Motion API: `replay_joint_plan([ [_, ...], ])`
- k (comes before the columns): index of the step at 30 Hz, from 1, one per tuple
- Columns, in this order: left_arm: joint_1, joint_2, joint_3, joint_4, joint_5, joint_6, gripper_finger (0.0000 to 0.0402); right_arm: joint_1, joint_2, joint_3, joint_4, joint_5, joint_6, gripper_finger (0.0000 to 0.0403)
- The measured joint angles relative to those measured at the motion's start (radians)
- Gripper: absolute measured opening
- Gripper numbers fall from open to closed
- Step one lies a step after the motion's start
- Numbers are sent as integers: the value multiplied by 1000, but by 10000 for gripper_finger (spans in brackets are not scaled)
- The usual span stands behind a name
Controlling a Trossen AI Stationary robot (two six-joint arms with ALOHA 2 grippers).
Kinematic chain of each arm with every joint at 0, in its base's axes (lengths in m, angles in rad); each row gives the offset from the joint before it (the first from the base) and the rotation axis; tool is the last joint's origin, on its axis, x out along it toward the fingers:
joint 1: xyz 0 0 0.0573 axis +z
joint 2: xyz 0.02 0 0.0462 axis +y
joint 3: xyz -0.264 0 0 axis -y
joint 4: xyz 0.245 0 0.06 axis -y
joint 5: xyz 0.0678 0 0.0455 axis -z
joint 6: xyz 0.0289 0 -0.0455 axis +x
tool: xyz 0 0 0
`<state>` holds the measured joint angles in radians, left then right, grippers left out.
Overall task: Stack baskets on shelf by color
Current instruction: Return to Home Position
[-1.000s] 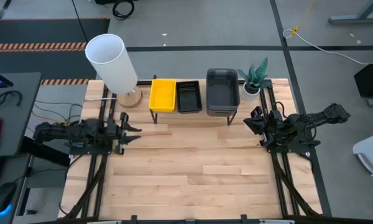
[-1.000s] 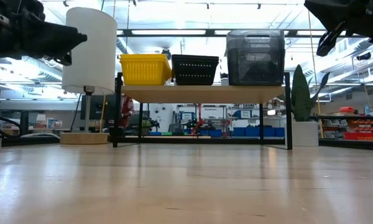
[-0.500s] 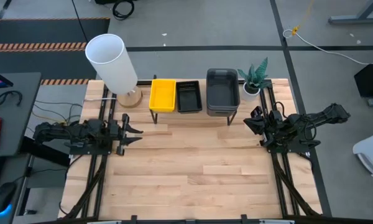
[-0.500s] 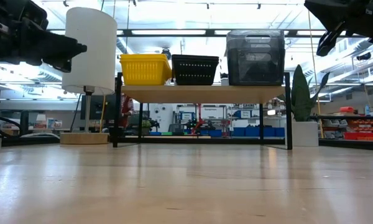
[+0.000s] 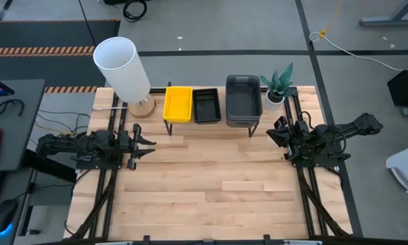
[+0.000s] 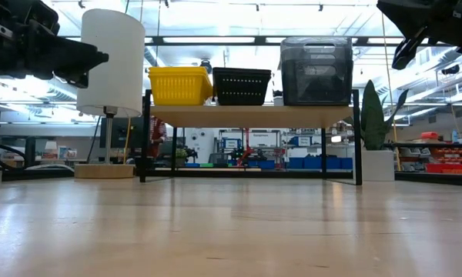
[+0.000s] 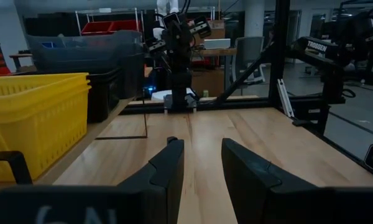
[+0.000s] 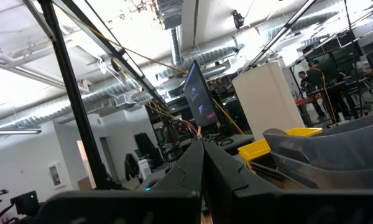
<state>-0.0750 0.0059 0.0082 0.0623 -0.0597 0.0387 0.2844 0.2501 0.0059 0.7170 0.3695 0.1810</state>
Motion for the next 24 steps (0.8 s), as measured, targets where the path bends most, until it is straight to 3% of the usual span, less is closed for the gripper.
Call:
replay_joint_plan([
  [15, 0, 0, 0, 4, 1, 0, 114, 0, 0, 0, -17, 0, -23, 16],
  [24, 0, 0, 0, 4, 1, 0, 114, 0, 0, 0, -305, 0, -44, 16],
])
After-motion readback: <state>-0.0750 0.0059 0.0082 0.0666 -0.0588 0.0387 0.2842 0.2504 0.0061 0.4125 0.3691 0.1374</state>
